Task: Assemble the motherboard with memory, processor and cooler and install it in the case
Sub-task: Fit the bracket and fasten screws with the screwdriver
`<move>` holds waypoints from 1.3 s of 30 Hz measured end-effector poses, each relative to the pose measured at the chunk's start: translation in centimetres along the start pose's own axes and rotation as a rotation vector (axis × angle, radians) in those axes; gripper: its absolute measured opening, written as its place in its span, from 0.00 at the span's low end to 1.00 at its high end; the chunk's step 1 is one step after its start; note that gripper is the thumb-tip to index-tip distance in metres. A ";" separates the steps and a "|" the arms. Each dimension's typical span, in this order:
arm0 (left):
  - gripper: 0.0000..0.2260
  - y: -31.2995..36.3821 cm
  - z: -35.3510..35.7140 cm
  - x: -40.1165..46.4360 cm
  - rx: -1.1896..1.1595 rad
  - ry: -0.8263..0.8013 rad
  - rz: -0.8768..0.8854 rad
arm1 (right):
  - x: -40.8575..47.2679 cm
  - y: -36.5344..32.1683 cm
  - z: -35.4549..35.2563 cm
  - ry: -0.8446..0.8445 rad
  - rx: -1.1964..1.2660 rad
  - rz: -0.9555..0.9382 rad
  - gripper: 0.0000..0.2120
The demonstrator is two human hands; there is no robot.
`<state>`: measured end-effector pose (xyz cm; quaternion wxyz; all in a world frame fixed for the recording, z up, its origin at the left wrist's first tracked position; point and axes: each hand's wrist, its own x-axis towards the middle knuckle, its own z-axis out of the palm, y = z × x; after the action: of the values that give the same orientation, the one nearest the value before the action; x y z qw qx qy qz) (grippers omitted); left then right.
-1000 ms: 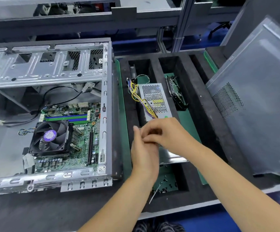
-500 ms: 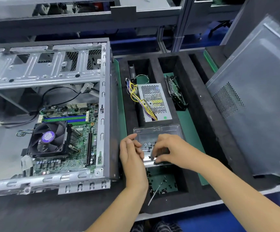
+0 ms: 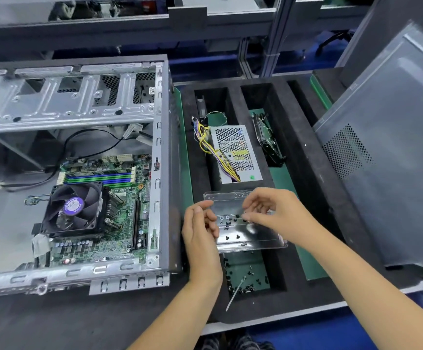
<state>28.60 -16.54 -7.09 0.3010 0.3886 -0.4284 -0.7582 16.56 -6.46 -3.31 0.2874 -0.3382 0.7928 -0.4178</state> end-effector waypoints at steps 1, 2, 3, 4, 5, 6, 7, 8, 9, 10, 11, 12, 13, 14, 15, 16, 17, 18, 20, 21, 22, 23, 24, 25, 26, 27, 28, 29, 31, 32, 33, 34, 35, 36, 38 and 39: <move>0.13 0.1 0.1 0.1 -0.010 -0.013 -0.029 | 0.1 -0.5 -0.2 0.001 0.033 -0.007 0.06; 0.14 0.1 0.2 0.2 -0.011 -0.031 -0.063 | 0.3 -1.0 -0.2 0.002 0.050 -0.036 0.05; 0.15 0.3 0.5 0.2 -0.011 -0.056 -0.100 | 0.6 -1.7 0.0 0.004 0.048 -0.079 0.04; 0.17 0.4 0.8 0.1 -0.023 -0.092 -0.142 | 1.0 -2.2 0.2 0.002 0.026 -0.122 0.04; 0.18 0.6 1.1 0.1 -0.051 -0.137 -0.190 | 1.3 -2.8 0.5 -0.016 -0.013 -0.159 0.04; 0.20 0.7 1.4 0.0 -0.092 -0.185 -0.239 | 1.6 -3.2 0.9 -0.052 -0.066 -0.187 0.04; 0.20 0.8 1.7 -0.1 -0.130 -0.226 -0.280 | 1.9 -3.5 1.1 -0.096 -0.116 -0.204 0.05; 0.21 1.0 1.8 -0.1 -0.153 -0.255 -0.304 | 2.1 -3.6 1.0 -0.125 -0.144 -0.207 0.06; 0.20 1.0 1.9 0.0 -0.156 -0.269 -0.309 | 2.1 -3.6 0.6 -0.122 -0.141 -0.194 0.06; 0.20 1.1 1.8 0.0 -0.143 -0.269 -0.297 | 1.9 -3.3 -0.2 -0.082 -0.124 -0.170 0.06; 0.21 1.1 1.6 0.1 -0.116 -0.258 -0.269 | 1.5 -2.9 -1.2 -0.016 -0.113 -0.142 0.05; 0.21 1.2 1.3 0.1 -0.081 -0.242 -0.232 | 0.9 -2.4 -2.3 0.047 -0.117 -0.110 0.04; 0.22 1.2 1.1 0.2 -0.044 -0.225 -0.192 | 0.2 -1.8 -3.2 0.075 -0.119 -0.069 0.03; 0.22 1.3 0.8 0.2 -0.012 -0.208 -0.156 | -0.6 -1.2 -3.7 0.050 -0.105 -0.016 0.03; 0.22 1.4 0.7 0.2 0.014 -0.191 -0.126 | -1.5 -0.6 -3.6 -0.022 -0.079 0.040 0.04; 0.22 1.4 0.6 0.2 0.033 -0.179 -0.101 | -2.3 -0.1 -3.2 -0.123 -0.053 0.093 0.04; 0.22 1.4 0.5 0.2 0.051 -0.174 -0.077 | -3.2 0.2 -2.4 -0.232 -0.029 0.140 0.04; 0.21 1.4 0.4 0.2 0.070 -0.172 -0.055 | -3.9 0.4 -1.4 -0.341 -0.036 0.168 0.04; 0.21 1.4 0.3 0.0 0.098 -0.174 -0.026 | -4.8 0.7 0.2 -0.493 -0.182 0.145 0.06; 0.21 1.4 0.2 0.0 0.107 -0.178 -0.017 | -4.9 0.9 0.8 -0.520 -0.273 0.116 0.08; 0.22 1.5 0.1 0.1 0.115 -0.180 -0.012 | -4.8 0.9 1.2 -0.519 -0.343 0.100 0.09; 0.22 1.5 0.0 0.1 0.122 -0.184 -0.009 | -4.6 0.8 1.4 -0.506 -0.380 0.099 0.09; 0.22 1.5 -0.1 0.1 0.127 -0.191 -0.006 | -4.3 0.7 1.6 -0.487 -0.399 0.099 0.10; 0.22 1.6 -0.2 0.1 0.131 -0.200 -0.005 | -4.0 0.6 1.8 -0.472 -0.414 0.100 0.10; 0.22 1.7 -0.3 0.1 0.137 -0.210 -0.005 | -3.8 0.5 1.9 -0.461 -0.425 0.102 0.10; 0.22 1.7 -0.4 0.1 0.149 -0.222 -0.005 | -3.6 0.5 2.0 -0.448 -0.427 0.104 0.10; 0.21 1.8 -0.5 0.0 0.164 -0.234 -0.005 | -3.5 0.5 2.1 -0.434 -0.426 0.106 0.10; 0.22 1.8 -0.6 -0.1 0.178 -0.247 -0.005 | -3.3 0.4 2.1 -0.422 -0.429 0.107 0.10; 0.21 2.0 -0.9 -0.4 0.205 -0.270 -0.004 | -3.1 0.2 2.3 -0.410 -0.440 0.104 0.10; 0.22 2.1 -1.0 -0.6 0.220 -0.276 -0.005 | -3.0 0.0 2.3 -0.402 -0.446 0.105 0.10; 0.22 2.1 -1.2 -0.7 0.234 -0.277 -0.003 | -3.1 -0.2 2.4 -0.393 -0.454 0.110 0.10; 0.22 2.2 -1.3 -0.9 0.249 -0.276 0.001 | -3.2 -0.3 2.5 -0.384 -0.465 0.113 0.10; 0.22 2.2 -1.5 -1.1 0.263 -0.278 0.007 | -3.5 -0.3 2.6 -0.381 -0.481 0.113 0.10; 0.22 2.2 -1.6 -1.3 0.276 -0.283 0.015 | -3.9 -0.2 2.8 -0.391 -0.505 0.120 0.11; 0.22 2.2 -1.8 -1.6 0.304 -0.287 0.037 | -4.4 0.3 3.6 -0.467 -0.559 0.181 0.15; 0.22 2.1 -1.9 -1.7 0.317 -0.286 0.055 | -4.6 0.7 4.4 -0.531 -0.608 0.222 0.17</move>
<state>31.35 -16.97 -5.33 0.1930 0.3074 -0.5910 -0.7204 22.39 -4.70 -5.24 0.4121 -0.4161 0.8100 -0.0294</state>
